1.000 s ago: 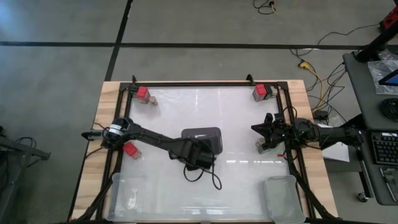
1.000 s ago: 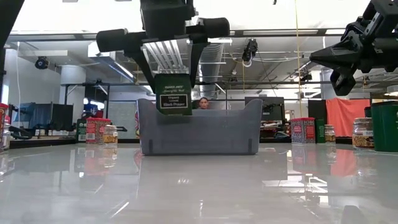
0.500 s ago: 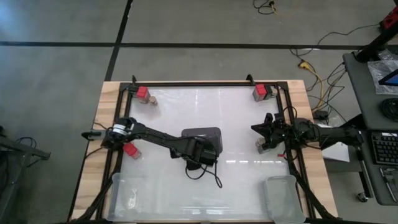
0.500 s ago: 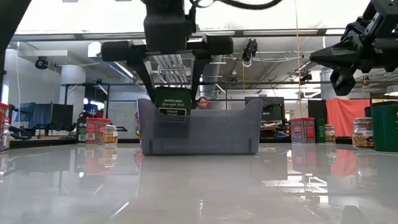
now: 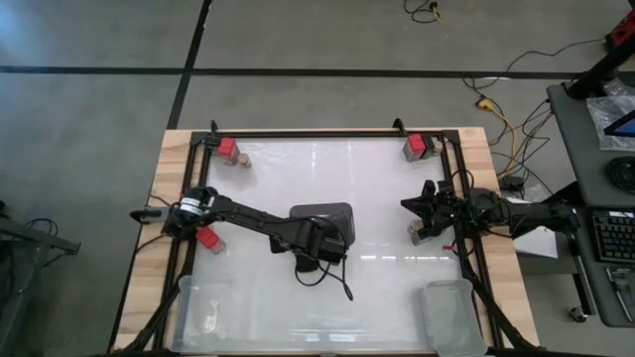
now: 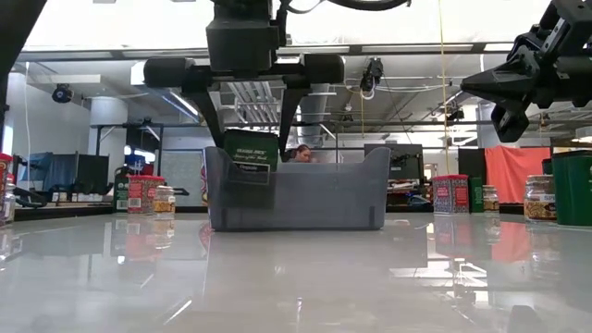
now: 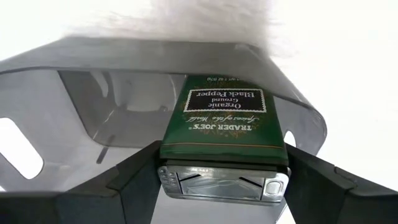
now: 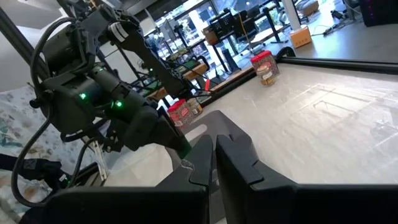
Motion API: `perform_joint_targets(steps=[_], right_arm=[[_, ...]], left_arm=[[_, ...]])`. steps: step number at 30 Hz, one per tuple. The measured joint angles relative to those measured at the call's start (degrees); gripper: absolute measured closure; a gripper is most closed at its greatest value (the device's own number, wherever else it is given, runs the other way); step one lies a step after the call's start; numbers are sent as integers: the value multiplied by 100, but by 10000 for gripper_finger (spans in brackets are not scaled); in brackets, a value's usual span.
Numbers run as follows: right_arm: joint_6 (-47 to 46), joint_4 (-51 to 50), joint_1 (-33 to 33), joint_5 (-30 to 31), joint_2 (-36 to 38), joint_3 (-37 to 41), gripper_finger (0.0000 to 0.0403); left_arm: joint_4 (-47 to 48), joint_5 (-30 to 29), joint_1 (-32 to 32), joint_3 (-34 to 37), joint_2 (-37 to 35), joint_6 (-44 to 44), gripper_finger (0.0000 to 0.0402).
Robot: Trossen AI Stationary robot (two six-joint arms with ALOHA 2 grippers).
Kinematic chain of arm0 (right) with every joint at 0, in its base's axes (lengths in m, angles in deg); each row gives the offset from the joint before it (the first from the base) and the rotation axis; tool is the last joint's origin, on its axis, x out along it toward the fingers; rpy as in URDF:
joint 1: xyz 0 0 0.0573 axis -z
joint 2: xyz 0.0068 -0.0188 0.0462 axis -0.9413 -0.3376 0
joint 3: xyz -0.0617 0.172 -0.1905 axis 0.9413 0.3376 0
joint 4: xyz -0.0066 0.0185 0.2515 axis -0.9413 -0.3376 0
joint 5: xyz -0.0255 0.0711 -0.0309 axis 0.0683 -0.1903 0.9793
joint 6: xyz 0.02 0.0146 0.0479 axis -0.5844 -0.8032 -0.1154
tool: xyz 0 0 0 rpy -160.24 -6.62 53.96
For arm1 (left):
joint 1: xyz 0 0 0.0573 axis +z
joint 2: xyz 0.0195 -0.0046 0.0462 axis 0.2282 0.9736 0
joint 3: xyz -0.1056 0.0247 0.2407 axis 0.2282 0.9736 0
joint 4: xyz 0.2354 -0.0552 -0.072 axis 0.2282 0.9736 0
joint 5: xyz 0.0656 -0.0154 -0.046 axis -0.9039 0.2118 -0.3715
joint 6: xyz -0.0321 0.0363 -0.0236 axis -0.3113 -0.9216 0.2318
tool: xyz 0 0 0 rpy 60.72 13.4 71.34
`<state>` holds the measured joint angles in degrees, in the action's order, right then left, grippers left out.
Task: Sort spices by type
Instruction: Put the black seasoning can into the black bin
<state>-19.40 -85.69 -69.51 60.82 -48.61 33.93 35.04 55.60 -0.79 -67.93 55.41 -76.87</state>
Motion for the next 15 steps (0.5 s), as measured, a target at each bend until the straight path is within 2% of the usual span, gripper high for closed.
perform_joint_targets(steps=[15], right_arm=[[0, 0, 1, 1, 2, 0, 390]], left_arm=[[-92, 153, 0, 0, 0, 0, 127]])
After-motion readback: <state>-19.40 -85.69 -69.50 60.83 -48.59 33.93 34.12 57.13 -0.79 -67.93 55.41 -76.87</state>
